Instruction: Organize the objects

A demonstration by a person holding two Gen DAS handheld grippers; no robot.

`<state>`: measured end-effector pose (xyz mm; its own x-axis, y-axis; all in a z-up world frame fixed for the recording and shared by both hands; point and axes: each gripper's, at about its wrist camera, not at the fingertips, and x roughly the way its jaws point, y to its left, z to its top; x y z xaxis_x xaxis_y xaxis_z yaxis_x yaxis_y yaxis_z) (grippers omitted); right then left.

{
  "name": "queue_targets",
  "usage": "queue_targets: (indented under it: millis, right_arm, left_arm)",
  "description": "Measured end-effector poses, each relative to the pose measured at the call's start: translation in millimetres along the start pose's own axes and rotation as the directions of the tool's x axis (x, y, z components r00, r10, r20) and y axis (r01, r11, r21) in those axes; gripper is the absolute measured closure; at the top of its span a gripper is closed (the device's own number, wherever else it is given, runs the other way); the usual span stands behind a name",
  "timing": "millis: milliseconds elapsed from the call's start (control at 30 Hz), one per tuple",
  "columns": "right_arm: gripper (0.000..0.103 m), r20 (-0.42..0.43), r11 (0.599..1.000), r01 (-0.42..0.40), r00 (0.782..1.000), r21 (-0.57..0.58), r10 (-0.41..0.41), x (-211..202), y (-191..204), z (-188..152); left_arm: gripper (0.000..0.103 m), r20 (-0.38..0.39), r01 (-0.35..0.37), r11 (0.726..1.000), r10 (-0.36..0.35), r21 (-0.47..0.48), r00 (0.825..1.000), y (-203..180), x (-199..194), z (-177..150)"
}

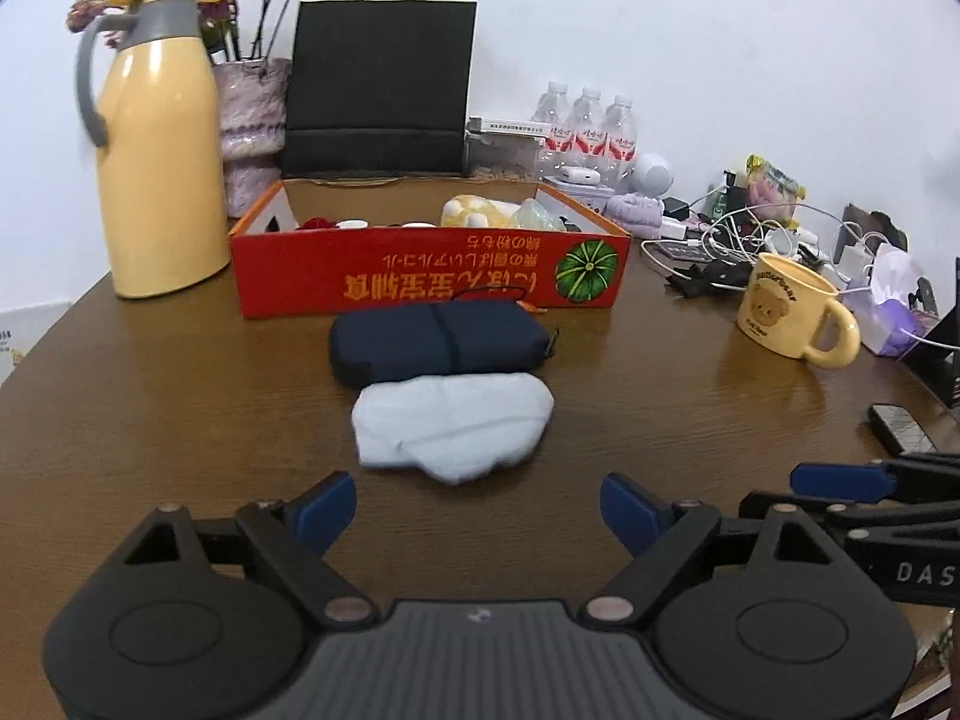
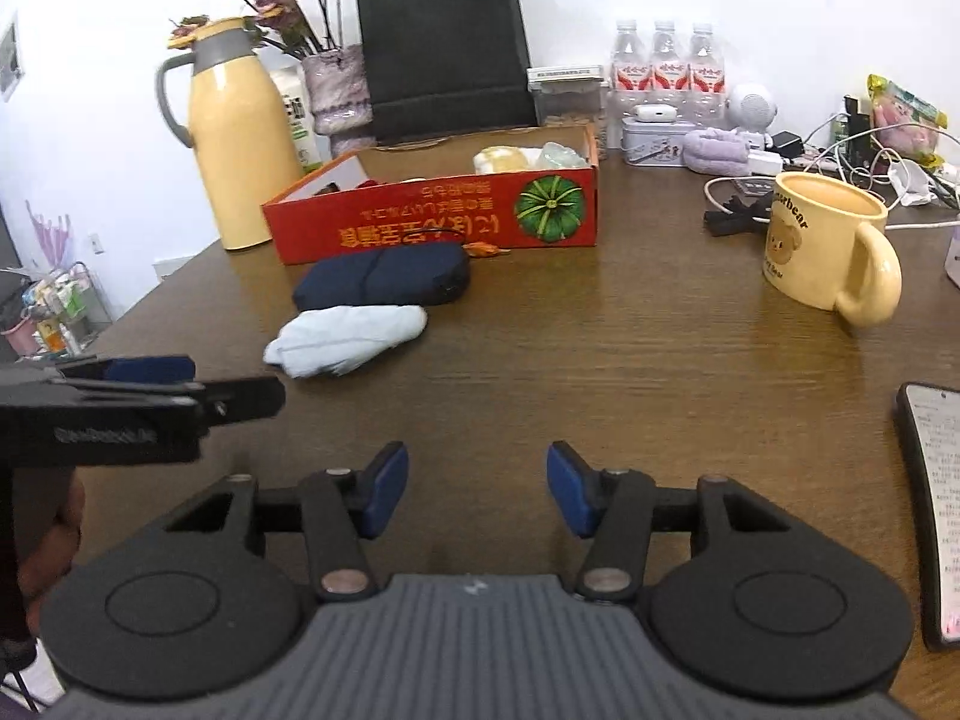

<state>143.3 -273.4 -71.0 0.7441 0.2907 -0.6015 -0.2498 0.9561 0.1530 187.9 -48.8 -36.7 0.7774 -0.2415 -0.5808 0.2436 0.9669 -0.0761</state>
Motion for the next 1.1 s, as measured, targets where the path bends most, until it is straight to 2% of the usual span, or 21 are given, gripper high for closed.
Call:
queue_targets:
  millis: [67,133,167,200,233,300,333,367,433,500,600,633,700,767,867,933,1100]
  right_arm:
    - [0.052,0.009,1.000,0.014,1.000,-0.006,-0.014,7.8,-2.2,8.2]
    - [0.056,0.027,1.000,0.027,0.999,-0.014,-0.027,15.0,-4.7,18.8]
    - [0.057,0.036,0.999,0.036,0.999,-0.021,-0.035,21.9,-6.9,28.9]
    - [0.057,0.046,0.999,0.041,0.998,-0.029,-0.040,28.4,-8.8,37.4]
    - [0.058,0.061,0.999,0.039,0.997,-0.036,-0.037,36.5,-11.0,47.4]
    - [0.067,0.064,0.999,-0.005,0.998,-0.047,0.008,64.8,-18.8,69.4]
    - [0.071,0.051,0.998,-0.031,0.998,-0.046,0.034,82.4,-23.5,79.8]
    - [0.072,0.022,0.998,-0.041,0.999,-0.050,0.042,104.8,-27.4,92.0]
    - [0.073,-0.018,0.995,-0.012,1.000,-0.101,0.011,138.2,-26.9,110.1]
    - [0.074,-0.043,0.985,0.007,0.999,-0.173,-0.014,164.2,-21.3,120.8]
    - [0.076,-0.084,0.976,-0.015,0.996,-0.218,-0.004,192.3,-20.9,128.6]
    - [0.075,-0.089,0.974,-0.029,0.996,-0.224,0.009,197.8,-21.1,129.3]
    - [0.074,-0.089,0.969,-0.063,0.995,-0.240,0.043,203.3,-20.2,129.6]
    - [0.074,-0.093,0.962,-0.100,0.993,-0.252,0.078,206.0,-16.9,130.0]
    - [0.075,-0.083,0.958,-0.099,0.993,-0.270,0.079,210.9,-11.0,130.9]
    - [0.079,-0.084,0.958,-0.103,0.993,-0.267,0.084,213.4,-8.5,132.3]
    - [0.093,-0.092,0.963,-0.112,0.991,-0.246,0.092,209.4,-0.8,129.8]
  left_arm:
    - [0.017,0.039,0.031,0.999,-0.031,0.014,0.999,3.1,9.9,14.1]
    - [0.025,0.073,0.047,0.998,-0.050,0.044,0.996,4.3,24.9,36.4]
    - [0.035,0.079,0.053,0.996,-0.058,0.065,0.995,3.7,34.6,48.1]
    - [0.042,0.075,0.057,0.995,-0.064,0.086,0.995,3.0,45.5,59.7]
    - [0.045,0.054,0.060,0.992,-0.066,0.107,0.996,0.7,59.5,71.1]
    - [0.047,0.002,0.087,0.980,-0.089,0.178,0.996,-6.9,87.0,87.5]
    - [0.047,-0.003,0.103,0.969,-0.104,0.223,0.995,-10.3,100.6,93.0]
    - [0.052,-0.008,0.105,0.962,-0.106,0.254,0.994,-12.2,112.4,96.8]
    - [0.054,-0.018,0.074,0.957,-0.072,0.282,0.997,-10.4,133.7,101.6]
    - [0.054,-0.034,0.073,0.958,-0.066,0.277,0.997,-4.1,148.7,104.8]
    - [0.062,-0.068,0.159,0.957,-0.147,0.243,0.987,11.2,159.9,105.2]
    - [0.066,-0.079,0.197,0.956,-0.184,0.220,0.980,16.3,161.0,104.7]
    - [0.086,-0.091,0.265,0.945,-0.252,0.190,0.963,23.1,158.4,103.7]
    - [0.100,-0.096,0.277,0.942,-0.263,0.188,0.960,26.7,153.6,103.3]
    - [0.100,-0.099,0.289,0.944,-0.276,0.160,0.956,32.0,146.6,102.3]
    - [0.101,-0.091,0.282,0.952,-0.272,0.117,0.958,37.8,141.5,102.9]
    - [0.102,0.016,0.252,0.967,-0.253,0.033,0.967,56.1,107.0,110.4]
